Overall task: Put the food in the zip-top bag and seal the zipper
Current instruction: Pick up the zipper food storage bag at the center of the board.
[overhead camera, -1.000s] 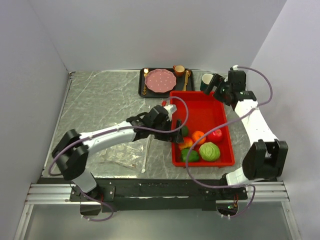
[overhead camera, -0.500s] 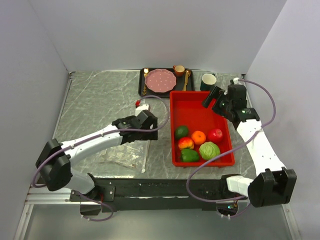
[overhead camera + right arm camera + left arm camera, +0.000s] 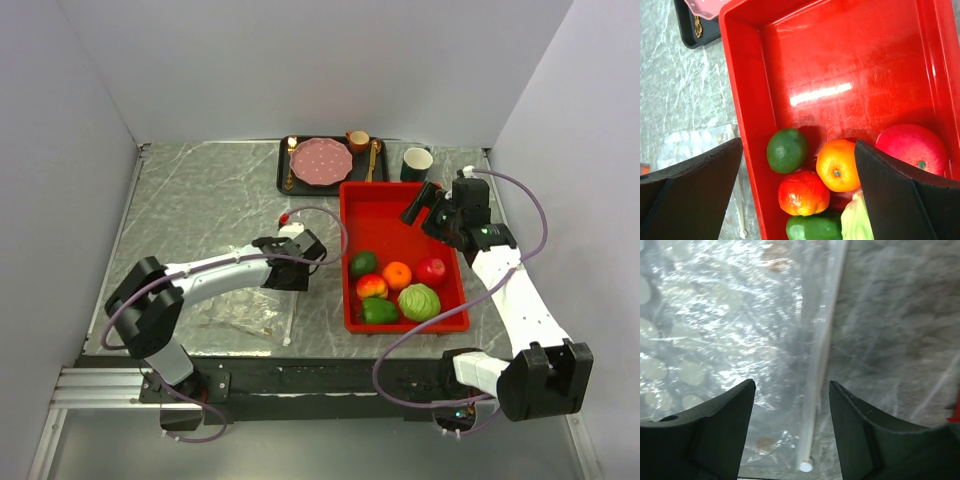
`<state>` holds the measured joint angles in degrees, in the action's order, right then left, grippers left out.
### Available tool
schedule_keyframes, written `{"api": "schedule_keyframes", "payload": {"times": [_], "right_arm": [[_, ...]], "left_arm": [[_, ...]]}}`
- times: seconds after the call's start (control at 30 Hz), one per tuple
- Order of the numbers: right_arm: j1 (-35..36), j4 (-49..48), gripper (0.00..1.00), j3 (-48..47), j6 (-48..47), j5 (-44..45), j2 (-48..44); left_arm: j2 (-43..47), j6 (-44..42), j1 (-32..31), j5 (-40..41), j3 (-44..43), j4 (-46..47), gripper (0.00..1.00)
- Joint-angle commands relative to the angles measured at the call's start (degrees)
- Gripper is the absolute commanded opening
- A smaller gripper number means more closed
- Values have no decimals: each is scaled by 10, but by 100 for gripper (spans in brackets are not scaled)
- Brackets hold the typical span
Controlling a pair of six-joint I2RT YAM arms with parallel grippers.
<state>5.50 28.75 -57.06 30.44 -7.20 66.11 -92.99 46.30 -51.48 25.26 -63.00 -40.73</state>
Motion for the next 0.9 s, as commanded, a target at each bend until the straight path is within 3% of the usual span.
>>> {"api": "schedule_keyframes", "payload": {"times": [0.0, 0.13, 0.2, 0.33, 0.37, 0.6, 0.87], "right_arm": [[5, -21, 99, 5, 4, -14, -11], [5, -21, 98, 7, 4, -14, -11], [5, -19, 98, 9, 3, -10, -14], [5, -19, 93, 13, -2, -1, -23], [5, -20, 92, 15, 0, 3, -24], [4, -18, 91, 20, 0, 9, -32], [4, -12, 92, 25, -5, 12, -30]], "left_arm": [[-15, 3, -27, 23, -52, -11, 66], [-25, 12, -34, 16, -57, -6, 65], [-29, 26, -34, 15, -61, -12, 57], [-22, 22, -34, -11, -50, 16, 54], [-27, 26, -34, -12, -53, 14, 48], [-59, 42, -34, -20, -50, 14, 41], [-53, 57, -34, 17, -41, 9, 42]]}}
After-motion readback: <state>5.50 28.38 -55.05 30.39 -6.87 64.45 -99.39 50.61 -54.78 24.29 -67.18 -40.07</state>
